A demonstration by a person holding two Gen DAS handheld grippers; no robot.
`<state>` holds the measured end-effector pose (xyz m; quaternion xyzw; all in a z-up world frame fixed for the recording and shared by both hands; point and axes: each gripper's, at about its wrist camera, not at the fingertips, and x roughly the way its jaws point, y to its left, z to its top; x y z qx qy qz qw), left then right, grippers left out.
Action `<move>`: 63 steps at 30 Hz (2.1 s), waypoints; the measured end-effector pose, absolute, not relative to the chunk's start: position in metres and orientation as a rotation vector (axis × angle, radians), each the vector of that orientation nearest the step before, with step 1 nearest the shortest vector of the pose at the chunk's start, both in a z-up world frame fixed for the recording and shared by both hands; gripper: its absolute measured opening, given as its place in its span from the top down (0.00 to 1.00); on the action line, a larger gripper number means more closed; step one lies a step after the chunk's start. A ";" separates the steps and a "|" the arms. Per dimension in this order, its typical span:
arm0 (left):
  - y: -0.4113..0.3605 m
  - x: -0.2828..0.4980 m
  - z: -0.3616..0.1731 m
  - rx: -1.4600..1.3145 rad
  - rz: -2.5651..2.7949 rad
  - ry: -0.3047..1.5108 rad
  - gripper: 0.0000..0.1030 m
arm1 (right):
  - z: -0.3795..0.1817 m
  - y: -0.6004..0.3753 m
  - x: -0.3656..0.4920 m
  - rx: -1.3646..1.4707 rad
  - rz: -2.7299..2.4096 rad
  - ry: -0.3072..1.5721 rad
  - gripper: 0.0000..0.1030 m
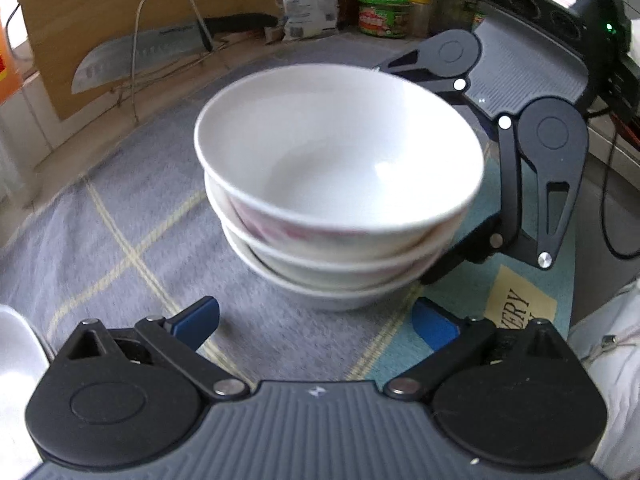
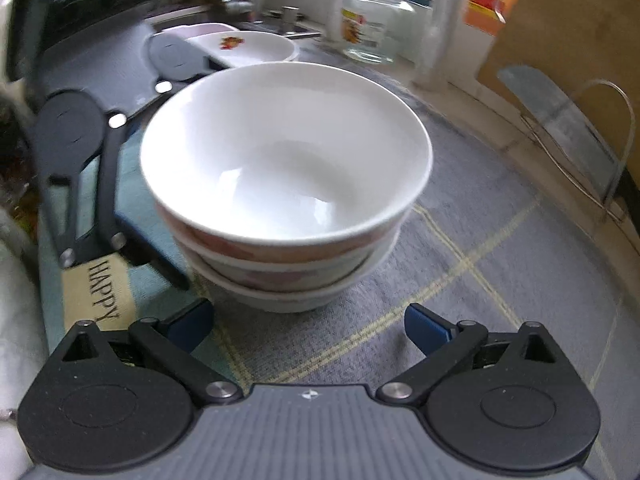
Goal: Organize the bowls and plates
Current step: 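Clamp the three-bowl stack between the left and right tools from opposite sides, then lift and carry the bowl stack with both tools toward the plate stack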
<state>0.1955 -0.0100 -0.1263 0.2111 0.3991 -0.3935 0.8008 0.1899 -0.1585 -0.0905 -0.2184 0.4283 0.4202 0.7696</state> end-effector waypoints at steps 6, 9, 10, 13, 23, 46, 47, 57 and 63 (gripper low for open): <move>-0.014 0.204 -0.117 0.502 -0.946 0.838 0.06 | -0.081 -0.159 0.201 -0.473 0.995 0.933 0.14; -0.013 0.208 -0.112 0.503 -1.000 0.824 0.08 | -0.078 -0.158 0.203 -0.473 1.038 0.933 0.16; -0.013 0.209 -0.111 0.500 -1.011 0.821 0.08 | -0.076 -0.158 0.205 -0.464 1.049 0.934 0.16; -0.013 0.213 -0.111 0.489 -1.040 0.827 0.09 | -0.074 -0.156 0.209 -0.463 1.071 0.942 0.17; -0.016 0.219 -0.108 0.520 -1.106 0.836 0.15 | -0.072 -0.156 0.210 -0.493 1.086 0.939 0.19; -0.020 0.219 -0.105 0.588 -1.109 0.785 0.12 | -0.068 -0.153 0.212 -0.527 1.114 0.894 0.14; -0.020 0.218 -0.105 0.588 -1.107 0.785 0.12 | -0.069 -0.153 0.212 -0.528 1.113 0.894 0.14; -0.018 0.215 -0.105 0.576 -1.107 0.777 0.13 | -0.066 -0.149 0.207 -0.543 1.112 0.904 0.14; -0.015 0.209 -0.098 0.570 -1.094 0.760 0.13 | -0.057 -0.145 0.203 -0.564 1.119 0.894 0.14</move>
